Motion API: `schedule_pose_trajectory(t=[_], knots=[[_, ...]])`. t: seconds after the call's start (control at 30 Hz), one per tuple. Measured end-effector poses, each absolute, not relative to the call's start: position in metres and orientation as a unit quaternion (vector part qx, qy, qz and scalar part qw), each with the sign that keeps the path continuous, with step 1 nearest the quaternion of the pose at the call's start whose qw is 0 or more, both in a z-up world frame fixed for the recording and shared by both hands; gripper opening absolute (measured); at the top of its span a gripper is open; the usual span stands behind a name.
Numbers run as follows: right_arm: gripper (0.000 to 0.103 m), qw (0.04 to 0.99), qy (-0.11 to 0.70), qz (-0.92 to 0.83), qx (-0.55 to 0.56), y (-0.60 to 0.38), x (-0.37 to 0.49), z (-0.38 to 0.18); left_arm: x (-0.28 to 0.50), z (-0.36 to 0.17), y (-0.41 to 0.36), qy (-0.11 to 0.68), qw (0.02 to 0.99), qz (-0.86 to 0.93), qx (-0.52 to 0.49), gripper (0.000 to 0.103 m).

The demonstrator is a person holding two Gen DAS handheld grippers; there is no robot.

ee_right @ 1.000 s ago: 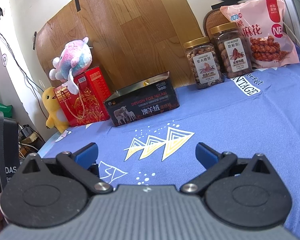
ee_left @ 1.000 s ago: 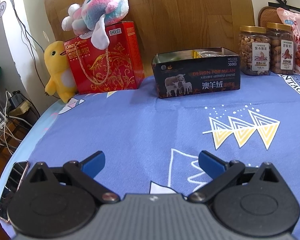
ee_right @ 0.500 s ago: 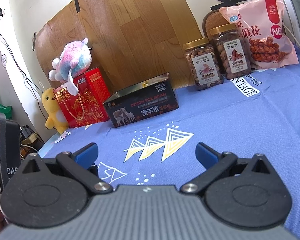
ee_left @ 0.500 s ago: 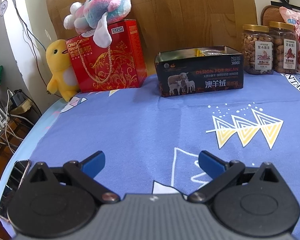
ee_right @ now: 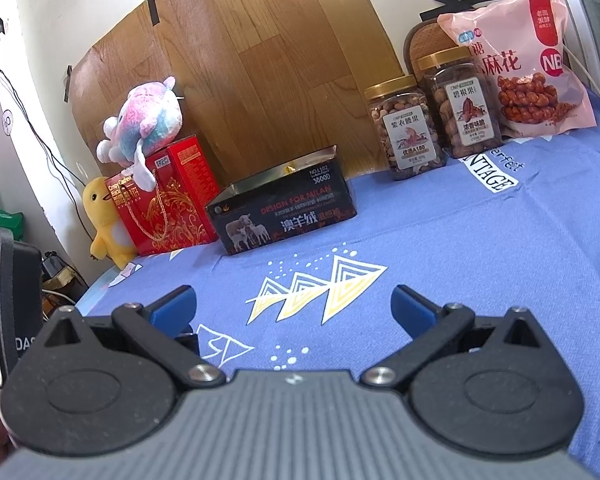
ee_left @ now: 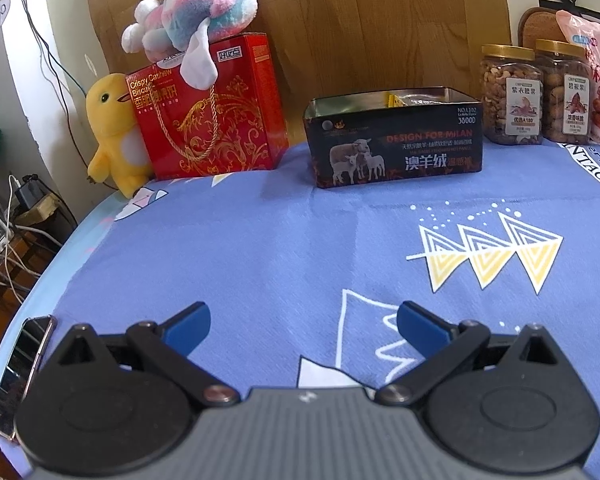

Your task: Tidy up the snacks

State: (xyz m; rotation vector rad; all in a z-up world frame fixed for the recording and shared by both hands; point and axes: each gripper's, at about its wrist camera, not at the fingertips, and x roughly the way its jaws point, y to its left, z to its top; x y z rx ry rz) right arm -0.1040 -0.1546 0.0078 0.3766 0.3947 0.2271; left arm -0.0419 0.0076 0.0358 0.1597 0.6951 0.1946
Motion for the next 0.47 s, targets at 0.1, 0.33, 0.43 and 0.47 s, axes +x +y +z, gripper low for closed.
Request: schedule_pose_trajectory(t=[0.1,0.33,0.43,0.47], knots=[[0.103,0.957,0.194,0.112,0.185,-0.1546,-0.104,0.0077,-0.042,0.0359,0.0076,0.341,0.932,0.093,0.076,0.103],[0.103,0.957,0.194,0.112,0.186,-0.1546,-0.1041,0.0076,-0.0424,0.0356,0.0085,0.345,0.933,0.079,0.067,0.103],[0.103,0.957,0.194,0.112,0.185,-0.1547,-0.1041,0.0076,-0.0426,0.036,0.0072,0.343,0.934,0.077,0.07,0.103],[0.103,0.957,0.194,0.112,0.185,-0.1547,-0.104,0.0076,-0.0424,0.0361,0.0069,0.343,0.934,0.075,0.07,0.103]])
